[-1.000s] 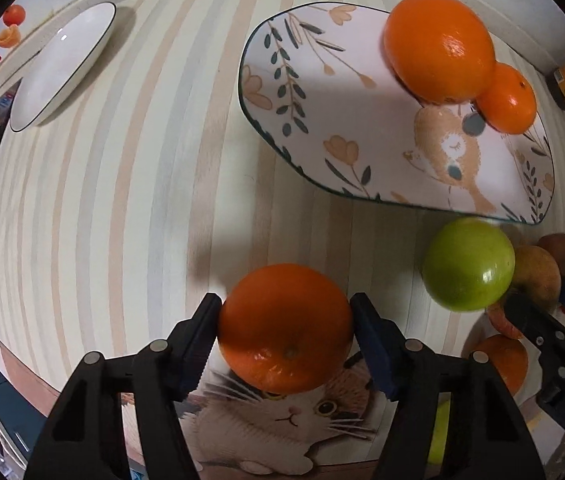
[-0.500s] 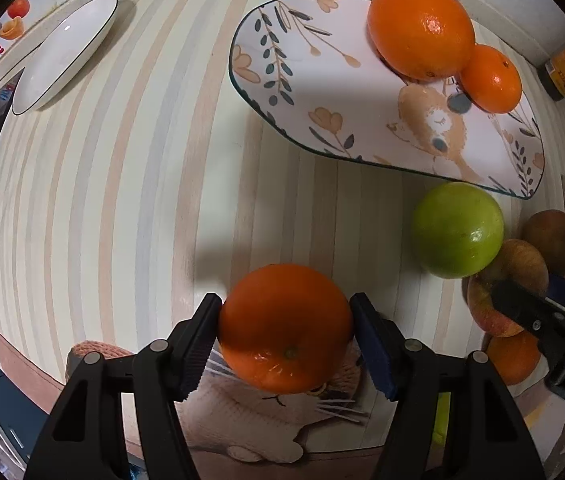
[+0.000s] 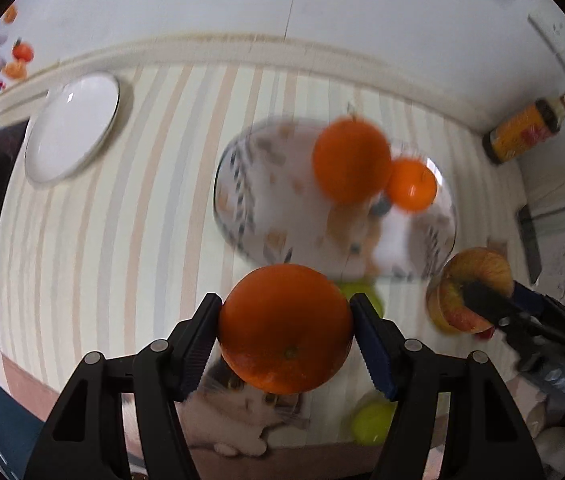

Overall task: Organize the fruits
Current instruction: 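Place the tangerine and red apple onto the floral plate with both tools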

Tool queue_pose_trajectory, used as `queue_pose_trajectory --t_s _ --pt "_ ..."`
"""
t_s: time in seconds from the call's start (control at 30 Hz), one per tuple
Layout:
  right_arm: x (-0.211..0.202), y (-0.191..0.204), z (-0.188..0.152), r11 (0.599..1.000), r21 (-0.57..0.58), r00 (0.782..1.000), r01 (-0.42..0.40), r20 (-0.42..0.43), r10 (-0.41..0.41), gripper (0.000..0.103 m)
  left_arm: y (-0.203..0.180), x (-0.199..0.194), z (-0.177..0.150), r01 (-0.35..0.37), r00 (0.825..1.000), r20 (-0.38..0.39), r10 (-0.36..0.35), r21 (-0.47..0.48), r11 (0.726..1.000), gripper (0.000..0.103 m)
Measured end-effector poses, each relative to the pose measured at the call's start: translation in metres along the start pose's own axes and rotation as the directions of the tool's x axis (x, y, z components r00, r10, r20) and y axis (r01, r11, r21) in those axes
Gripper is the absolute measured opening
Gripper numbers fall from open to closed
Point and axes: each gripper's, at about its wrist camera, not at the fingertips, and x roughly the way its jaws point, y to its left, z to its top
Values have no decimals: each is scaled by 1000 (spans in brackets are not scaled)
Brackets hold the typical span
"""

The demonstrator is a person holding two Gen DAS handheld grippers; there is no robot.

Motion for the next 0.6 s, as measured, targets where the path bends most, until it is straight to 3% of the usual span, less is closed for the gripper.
queue_pose_trajectory --t_s 0.17,0.3,0.6 --pt "30 -4 31 993 -55 993 102 -44 -105 69 -1 29 47 -55 998 -32 56 29 998 64" --pt "54 0 35 986 -79 985 146 -81 -153 69 12 55 82 -60 995 -83 61 6 998 64" --pt "83 -9 41 990 -20 980 139 -139 -140 70 21 93 119 -55 987 -153 49 -38 998 64"
